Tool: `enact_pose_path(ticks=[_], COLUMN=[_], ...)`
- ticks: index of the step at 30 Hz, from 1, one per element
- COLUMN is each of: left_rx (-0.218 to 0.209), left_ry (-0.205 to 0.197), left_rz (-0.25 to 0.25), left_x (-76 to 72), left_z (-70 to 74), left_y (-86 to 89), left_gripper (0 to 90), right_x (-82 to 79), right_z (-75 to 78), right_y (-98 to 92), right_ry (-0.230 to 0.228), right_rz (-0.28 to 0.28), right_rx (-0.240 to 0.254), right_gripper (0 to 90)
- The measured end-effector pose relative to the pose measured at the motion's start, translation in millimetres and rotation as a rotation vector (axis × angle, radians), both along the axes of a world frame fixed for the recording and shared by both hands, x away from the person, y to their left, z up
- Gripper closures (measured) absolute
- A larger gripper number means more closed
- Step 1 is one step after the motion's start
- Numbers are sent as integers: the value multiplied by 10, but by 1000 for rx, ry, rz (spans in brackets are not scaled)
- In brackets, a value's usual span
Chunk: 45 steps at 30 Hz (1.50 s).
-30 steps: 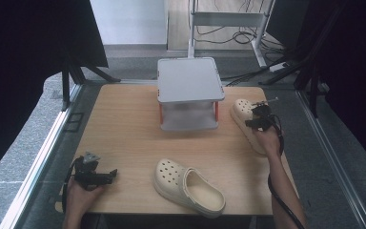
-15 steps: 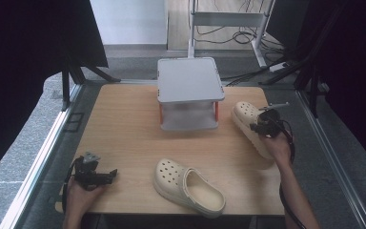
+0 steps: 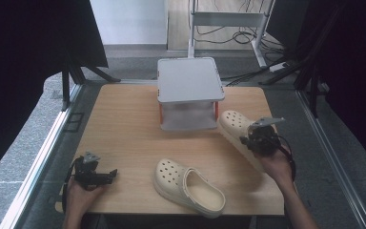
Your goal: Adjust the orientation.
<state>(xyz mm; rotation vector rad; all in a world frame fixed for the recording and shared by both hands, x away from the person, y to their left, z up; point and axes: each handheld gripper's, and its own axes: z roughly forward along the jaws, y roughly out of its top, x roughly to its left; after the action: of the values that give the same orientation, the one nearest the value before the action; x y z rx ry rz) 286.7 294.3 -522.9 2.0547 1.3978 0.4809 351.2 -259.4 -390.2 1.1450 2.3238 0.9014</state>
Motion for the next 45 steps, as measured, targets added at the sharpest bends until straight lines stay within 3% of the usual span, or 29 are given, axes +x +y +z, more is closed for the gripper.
enact_pose_path(ticks=[12,24,36,42,45], left_rx=[0,0,-1,-1,0], left_ry=[1,1,1,1,1], left_rz=[0,0,0,0,-1], left_x=[0,0,0,0,0], left_z=[1,1,1,1,1], left_y=[0,1,0,1,1], left_gripper=[0,0,0,0,0], right_x=[-275,-334,-299,-283,-287], right_z=[-137,-387,-523,-507,-456], right_y=[617,1098,1277,1211,1159], right_ry=[17,63,109,128,154], right_rz=[190,321,389,394,400], right_rx=[4,0,17,48,78], right_gripper=[762,760,754,698,751])
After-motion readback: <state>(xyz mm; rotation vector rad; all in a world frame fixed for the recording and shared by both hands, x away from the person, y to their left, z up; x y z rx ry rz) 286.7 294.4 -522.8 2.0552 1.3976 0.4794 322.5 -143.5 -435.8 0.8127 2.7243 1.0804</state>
